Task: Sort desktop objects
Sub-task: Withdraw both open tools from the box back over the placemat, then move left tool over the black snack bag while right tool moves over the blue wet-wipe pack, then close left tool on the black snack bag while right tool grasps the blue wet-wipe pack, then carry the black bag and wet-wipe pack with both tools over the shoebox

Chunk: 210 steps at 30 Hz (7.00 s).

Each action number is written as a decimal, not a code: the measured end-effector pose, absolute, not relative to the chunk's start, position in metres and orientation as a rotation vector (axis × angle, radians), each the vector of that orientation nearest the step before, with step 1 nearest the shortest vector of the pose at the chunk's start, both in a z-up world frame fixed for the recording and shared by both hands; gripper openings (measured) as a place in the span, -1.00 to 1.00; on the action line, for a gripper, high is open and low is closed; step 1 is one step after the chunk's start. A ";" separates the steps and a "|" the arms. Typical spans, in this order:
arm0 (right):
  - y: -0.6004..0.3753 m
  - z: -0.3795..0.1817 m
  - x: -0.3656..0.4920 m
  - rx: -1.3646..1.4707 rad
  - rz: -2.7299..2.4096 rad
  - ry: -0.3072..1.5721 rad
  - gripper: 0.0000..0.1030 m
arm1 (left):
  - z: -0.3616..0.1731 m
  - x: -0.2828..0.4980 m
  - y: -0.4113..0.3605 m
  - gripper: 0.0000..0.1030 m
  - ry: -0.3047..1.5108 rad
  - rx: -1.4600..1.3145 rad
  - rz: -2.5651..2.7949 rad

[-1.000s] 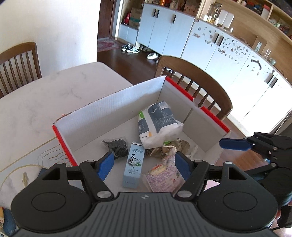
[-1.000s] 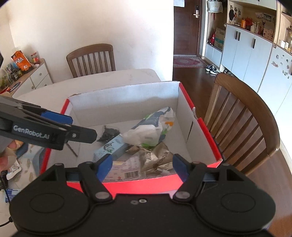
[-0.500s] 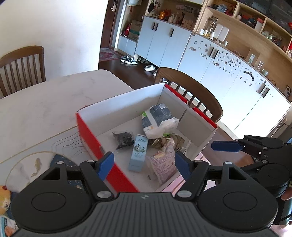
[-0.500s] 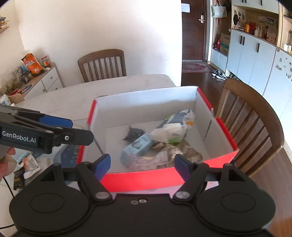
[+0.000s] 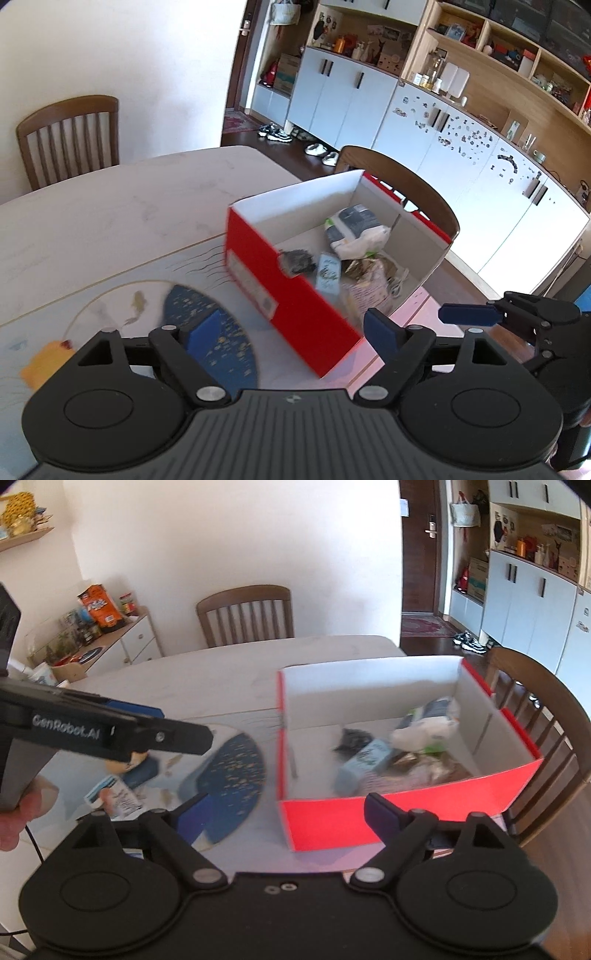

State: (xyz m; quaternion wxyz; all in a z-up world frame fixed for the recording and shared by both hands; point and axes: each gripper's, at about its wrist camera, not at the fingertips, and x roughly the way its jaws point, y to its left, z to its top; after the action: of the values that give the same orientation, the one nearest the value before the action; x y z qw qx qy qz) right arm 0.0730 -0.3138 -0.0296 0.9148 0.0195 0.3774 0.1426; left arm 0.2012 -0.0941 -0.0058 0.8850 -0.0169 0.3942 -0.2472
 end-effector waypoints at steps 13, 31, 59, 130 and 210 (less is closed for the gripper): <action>-0.238 -0.044 0.043 0.019 0.344 0.807 0.76 | -0.021 0.171 -0.013 1.00 0.813 -0.003 -0.452; -0.149 -0.089 0.021 -0.048 0.403 0.838 0.78 | -0.075 0.150 0.055 1.00 0.897 -0.015 -0.391; -0.099 -0.153 0.040 -0.193 0.393 0.888 0.91 | -0.104 0.150 0.078 1.00 0.957 0.008 -0.328; -0.191 -0.119 0.061 0.107 0.410 0.864 -0.62 | -0.110 0.123 0.041 0.07 0.883 0.084 -0.411; -0.453 -0.074 0.188 0.328 0.290 0.794 -0.75 | -0.086 0.356 -0.257 0.07 1.004 0.183 -0.420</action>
State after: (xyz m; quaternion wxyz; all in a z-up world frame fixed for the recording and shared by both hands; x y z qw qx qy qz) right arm 0.1883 -0.4526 -0.0739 0.8989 0.1585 0.3837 0.1399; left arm 0.3563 -0.2566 -0.0856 0.8517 0.0867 0.4768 -0.1993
